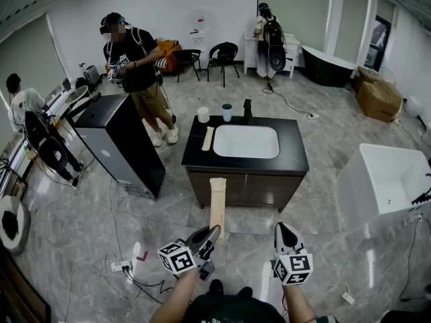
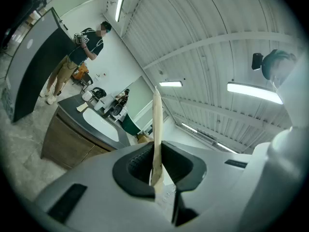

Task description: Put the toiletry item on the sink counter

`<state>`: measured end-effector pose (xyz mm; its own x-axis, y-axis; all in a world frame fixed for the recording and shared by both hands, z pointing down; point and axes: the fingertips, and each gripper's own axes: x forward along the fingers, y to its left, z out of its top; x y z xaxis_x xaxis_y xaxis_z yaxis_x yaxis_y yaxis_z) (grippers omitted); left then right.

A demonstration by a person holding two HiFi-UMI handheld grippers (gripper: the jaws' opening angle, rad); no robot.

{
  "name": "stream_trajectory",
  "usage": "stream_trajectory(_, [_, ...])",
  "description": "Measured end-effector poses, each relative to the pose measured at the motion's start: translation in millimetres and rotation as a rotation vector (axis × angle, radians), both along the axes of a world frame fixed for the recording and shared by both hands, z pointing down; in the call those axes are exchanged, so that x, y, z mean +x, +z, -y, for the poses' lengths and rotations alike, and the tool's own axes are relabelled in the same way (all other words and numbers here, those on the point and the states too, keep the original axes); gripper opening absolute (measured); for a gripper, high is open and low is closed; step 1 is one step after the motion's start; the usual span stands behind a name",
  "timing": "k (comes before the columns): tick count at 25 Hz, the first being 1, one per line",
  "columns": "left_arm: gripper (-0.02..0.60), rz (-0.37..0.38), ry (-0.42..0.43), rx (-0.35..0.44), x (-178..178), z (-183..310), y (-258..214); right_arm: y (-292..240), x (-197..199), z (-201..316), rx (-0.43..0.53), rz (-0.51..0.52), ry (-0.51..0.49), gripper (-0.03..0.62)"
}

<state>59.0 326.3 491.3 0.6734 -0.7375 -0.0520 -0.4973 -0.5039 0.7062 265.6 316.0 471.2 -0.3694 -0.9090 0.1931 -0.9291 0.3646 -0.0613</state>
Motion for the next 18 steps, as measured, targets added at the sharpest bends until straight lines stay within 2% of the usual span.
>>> stream_trajectory(6, [0.051, 0.001, 0.008, -0.003, -3, 7, 1, -4, -5, 8, 0.025, 0.024, 0.005, 0.043])
stream_trajectory(18, [0.051, 0.017, 0.02, -0.015, -9, 15, 9, 10, -25, 15, -0.012, 0.022, -0.011, 0.043])
